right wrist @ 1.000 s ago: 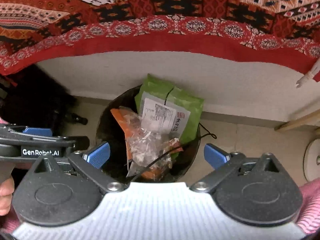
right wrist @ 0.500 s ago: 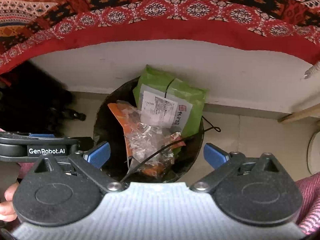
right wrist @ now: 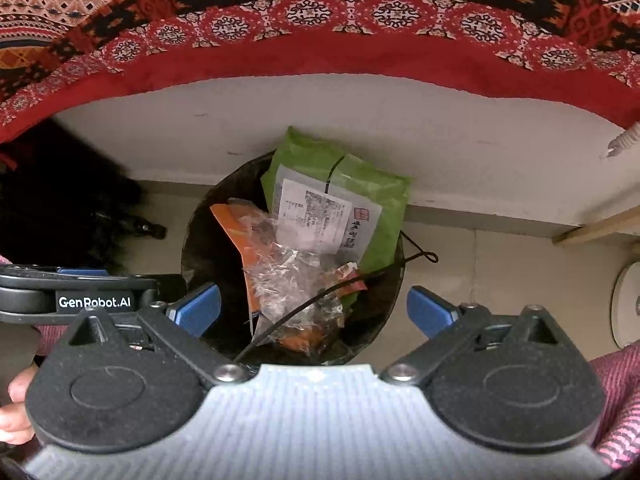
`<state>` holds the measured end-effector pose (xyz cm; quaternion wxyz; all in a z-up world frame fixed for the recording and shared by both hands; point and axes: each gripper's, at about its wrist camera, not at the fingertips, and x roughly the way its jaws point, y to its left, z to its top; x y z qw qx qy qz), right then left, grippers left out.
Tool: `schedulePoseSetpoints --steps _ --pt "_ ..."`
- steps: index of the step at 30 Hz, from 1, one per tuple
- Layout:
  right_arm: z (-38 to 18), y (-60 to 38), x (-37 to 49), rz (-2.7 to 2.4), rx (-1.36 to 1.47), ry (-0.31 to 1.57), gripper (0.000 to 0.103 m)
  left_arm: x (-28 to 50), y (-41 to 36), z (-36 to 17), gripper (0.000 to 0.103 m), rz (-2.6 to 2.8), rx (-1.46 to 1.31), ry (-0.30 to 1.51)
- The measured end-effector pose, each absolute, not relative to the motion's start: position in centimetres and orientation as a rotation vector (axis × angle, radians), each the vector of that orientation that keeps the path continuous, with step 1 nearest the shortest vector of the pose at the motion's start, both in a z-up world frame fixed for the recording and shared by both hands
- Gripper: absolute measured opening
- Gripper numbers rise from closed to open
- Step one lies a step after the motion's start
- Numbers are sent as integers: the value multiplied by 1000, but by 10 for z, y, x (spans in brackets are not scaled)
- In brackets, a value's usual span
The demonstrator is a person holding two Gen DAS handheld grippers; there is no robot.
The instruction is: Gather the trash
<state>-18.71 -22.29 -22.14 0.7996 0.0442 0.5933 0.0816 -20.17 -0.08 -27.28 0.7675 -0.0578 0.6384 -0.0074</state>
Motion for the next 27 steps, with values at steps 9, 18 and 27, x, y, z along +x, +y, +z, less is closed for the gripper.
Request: schedulePoseSetpoints --steps 9,18,27 --pt "-220 -224 -188 177 91 1268 103 -202 0 -273 85 -18 -125 1383" --pt "-219 -224 -189 177 90 1265 103 -203 -1 -272 85 -16 -123 1380" --pt "-218 -225 -190 176 91 1261 103 -203 -1 -270 85 -17 -120 1372"
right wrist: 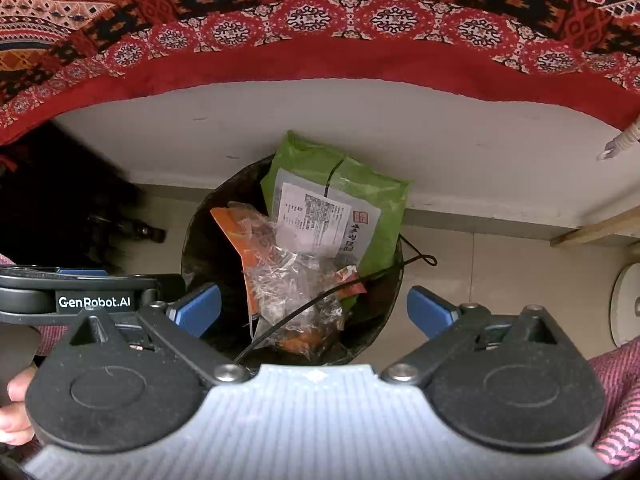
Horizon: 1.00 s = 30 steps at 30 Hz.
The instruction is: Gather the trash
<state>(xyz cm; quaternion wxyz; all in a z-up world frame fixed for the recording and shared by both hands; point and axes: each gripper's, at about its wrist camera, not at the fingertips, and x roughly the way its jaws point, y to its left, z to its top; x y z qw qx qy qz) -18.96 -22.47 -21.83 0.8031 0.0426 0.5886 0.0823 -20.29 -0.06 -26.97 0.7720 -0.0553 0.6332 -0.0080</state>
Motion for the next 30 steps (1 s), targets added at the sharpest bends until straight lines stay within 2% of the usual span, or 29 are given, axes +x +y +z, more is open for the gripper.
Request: schedulePoseSetpoints --steps 30 --pt "-216 -225 -191 175 91 1253 103 -206 0 -267 85 -18 -115 1360"
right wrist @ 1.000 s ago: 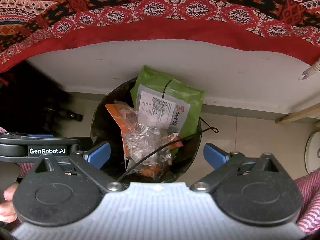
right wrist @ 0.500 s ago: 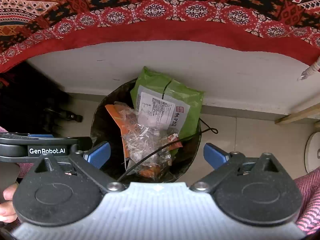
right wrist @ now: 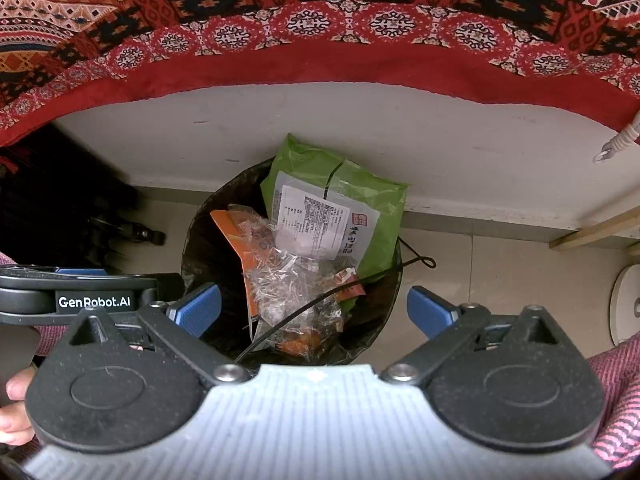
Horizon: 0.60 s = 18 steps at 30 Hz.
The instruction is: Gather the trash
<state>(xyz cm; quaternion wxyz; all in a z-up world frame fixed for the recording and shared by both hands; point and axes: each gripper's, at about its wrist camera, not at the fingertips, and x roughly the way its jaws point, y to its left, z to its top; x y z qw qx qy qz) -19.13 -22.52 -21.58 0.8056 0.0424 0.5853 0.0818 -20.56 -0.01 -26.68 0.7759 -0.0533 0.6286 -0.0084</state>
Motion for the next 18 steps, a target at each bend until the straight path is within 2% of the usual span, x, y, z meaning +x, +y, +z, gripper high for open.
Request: schedulePoseSetpoints --steps 18 --pt "-215 -226 -192 175 91 1250 103 -206 0 -265 85 -19 -113 1354"
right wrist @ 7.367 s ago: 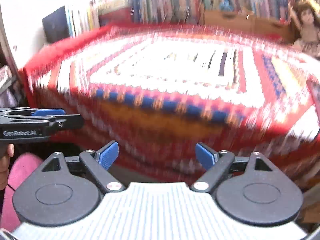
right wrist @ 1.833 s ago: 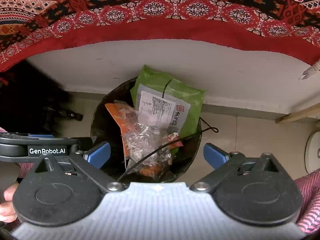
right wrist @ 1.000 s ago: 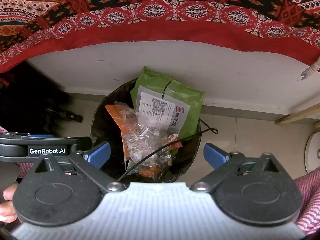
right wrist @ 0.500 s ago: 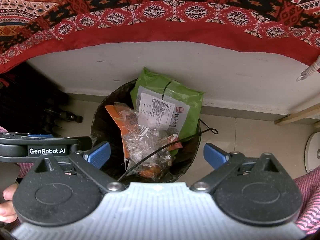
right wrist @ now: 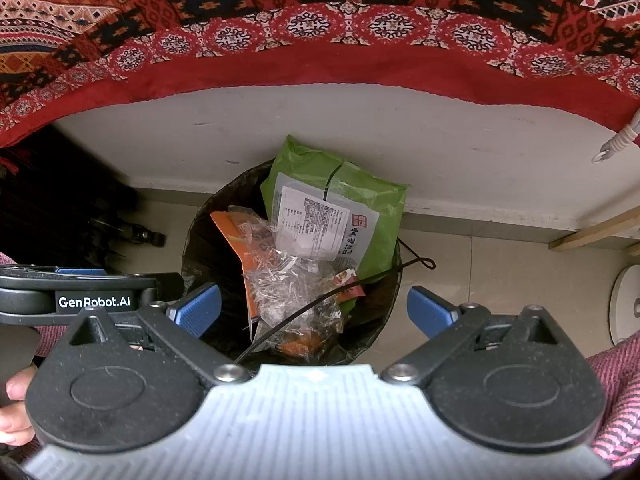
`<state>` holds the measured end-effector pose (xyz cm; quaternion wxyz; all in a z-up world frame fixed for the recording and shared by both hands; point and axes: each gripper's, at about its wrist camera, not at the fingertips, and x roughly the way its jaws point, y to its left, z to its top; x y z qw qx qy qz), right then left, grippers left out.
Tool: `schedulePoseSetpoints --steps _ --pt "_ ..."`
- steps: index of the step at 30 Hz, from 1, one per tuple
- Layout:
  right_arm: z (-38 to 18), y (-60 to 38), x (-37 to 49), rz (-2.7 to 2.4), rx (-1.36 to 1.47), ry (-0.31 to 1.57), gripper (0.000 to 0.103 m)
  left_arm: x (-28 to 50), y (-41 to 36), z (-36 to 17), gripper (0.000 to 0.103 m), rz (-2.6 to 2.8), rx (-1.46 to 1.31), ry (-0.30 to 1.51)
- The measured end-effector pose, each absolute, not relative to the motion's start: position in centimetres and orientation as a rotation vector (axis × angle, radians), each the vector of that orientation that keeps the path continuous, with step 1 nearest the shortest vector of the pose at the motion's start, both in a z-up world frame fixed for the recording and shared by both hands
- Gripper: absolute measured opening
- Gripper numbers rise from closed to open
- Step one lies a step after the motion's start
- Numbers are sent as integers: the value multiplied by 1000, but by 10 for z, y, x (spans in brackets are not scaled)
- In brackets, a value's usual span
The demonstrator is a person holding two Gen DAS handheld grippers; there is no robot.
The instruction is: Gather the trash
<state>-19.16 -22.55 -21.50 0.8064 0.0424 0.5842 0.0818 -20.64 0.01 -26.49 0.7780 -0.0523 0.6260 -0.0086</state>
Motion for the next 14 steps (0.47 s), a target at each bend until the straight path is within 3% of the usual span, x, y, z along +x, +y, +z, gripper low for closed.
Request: schedulePoseSetpoints --steps 14 --pt "-212 -226 -193 177 101 1231 103 -210 0 -257 84 -24 -122 1315"
